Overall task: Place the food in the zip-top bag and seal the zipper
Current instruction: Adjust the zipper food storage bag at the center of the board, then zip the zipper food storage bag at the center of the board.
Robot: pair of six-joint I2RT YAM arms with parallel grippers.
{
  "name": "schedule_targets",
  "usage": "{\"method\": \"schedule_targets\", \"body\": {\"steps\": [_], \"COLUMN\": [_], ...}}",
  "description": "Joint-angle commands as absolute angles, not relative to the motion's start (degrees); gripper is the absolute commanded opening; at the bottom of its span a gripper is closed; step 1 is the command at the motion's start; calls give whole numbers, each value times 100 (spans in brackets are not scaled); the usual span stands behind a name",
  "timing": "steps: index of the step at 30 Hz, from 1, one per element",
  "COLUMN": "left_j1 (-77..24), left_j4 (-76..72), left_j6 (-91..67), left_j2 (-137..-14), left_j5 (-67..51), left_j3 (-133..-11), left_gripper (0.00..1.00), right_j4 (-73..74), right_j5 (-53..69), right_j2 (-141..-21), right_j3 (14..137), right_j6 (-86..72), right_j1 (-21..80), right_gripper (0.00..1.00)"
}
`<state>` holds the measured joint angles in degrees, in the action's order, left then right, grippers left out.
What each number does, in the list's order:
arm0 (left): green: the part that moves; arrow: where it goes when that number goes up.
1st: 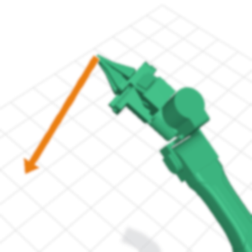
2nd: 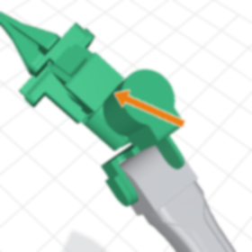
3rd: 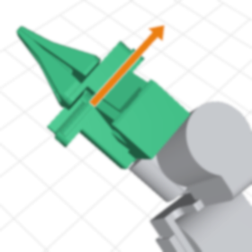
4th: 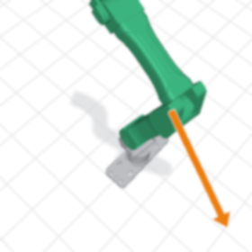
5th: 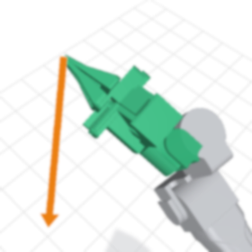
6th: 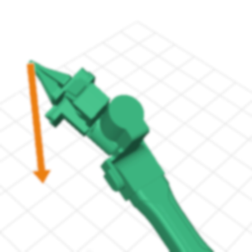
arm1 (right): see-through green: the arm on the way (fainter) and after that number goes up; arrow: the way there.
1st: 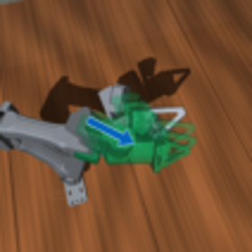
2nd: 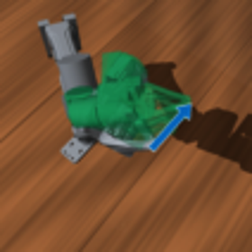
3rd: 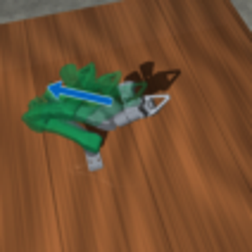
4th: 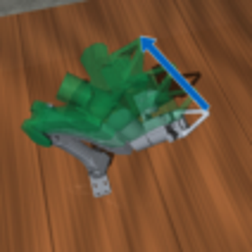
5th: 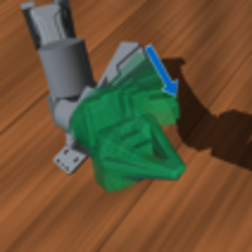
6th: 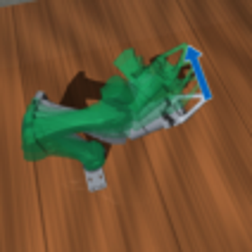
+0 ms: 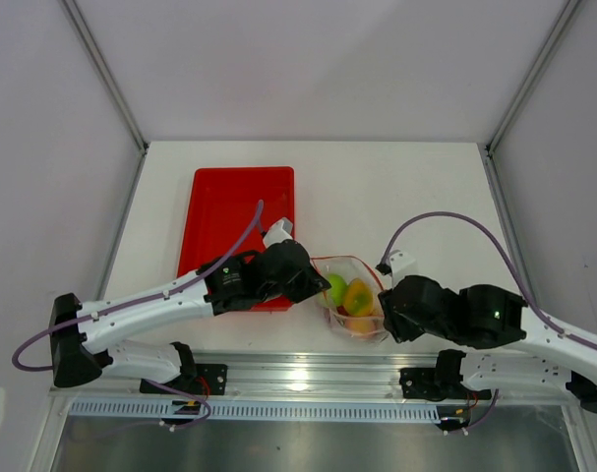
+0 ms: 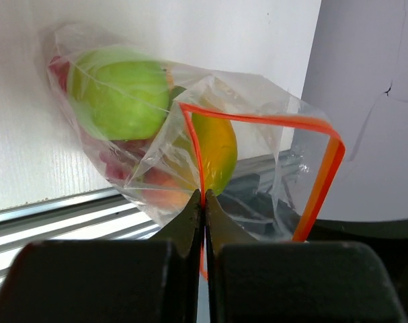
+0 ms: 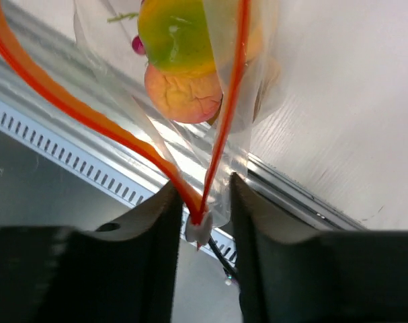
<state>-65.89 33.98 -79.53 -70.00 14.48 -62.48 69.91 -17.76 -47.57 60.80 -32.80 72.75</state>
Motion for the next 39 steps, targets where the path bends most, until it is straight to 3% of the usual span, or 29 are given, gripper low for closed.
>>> {"method": "schedule_targets", "body": {"steps": [1,3,4,6,12,14,15,16,18,19,22,31,39], "left_j1": [-6627,-6627,-6627,-6618,-6618,-6627,-6618,-6627,-6618,-6627,-6627,-6627,-6636], "left_j4": [3366,3358,3323,3235,2620,2348,2207,2015,1297,1048,204,-544,-746], "left_j6": [-7998,-7937,-7910,-7700,-6252,-5446,-5110,-4802,-3696,-3291,-1571,1315,2091], "left_j2": [-6996,-6987,-6996,-6979,-6838,-6750,-6680,-6506,-6285,-6058,-5644,-5739,-6327], "left_j5": [1547,1538,1529,1503,1328,1283,1248,1126,915,540,-408,-3663,-4138], "left_j3": [-6407,-6407,-6390,-6390,-6328,-6284,-6267,-6232,-6040,-6003,-5731,-5608,-5686], "left_gripper": [1,1,1,1,1,21,37,68,88,91,99,100,99], "right_j4": [7216,7172,7024,6830,6091,6100,6108,6117,6161,6179,6240,6416,6346], "right_j5": [-2627,-2759,-2760,-2628,-2056,-1969,-1890,-1733,-1600,-1521,-1152,-501,-97], "right_j2": [-4606,-4579,-4553,-4439,-4052,-4060,-4095,-4131,-4201,-4271,-4359,-4333,-4052], "right_j3": [6459,6530,6548,6539,6627,6706,6732,6741,6750,6759,6829,6978,6987], "right_j6": [-3498,-3463,-3306,-3104,-2505,-2444,-2409,-2365,-2294,-2277,-2110,-1758,-1758], "right_j1": [7313,7312,7312,7312,7295,7295,7278,7277,7269,7269,7269,7242,7225], "right_gripper": [33,21,9,0,0,0,0,0,0,0,0,0,0]}}
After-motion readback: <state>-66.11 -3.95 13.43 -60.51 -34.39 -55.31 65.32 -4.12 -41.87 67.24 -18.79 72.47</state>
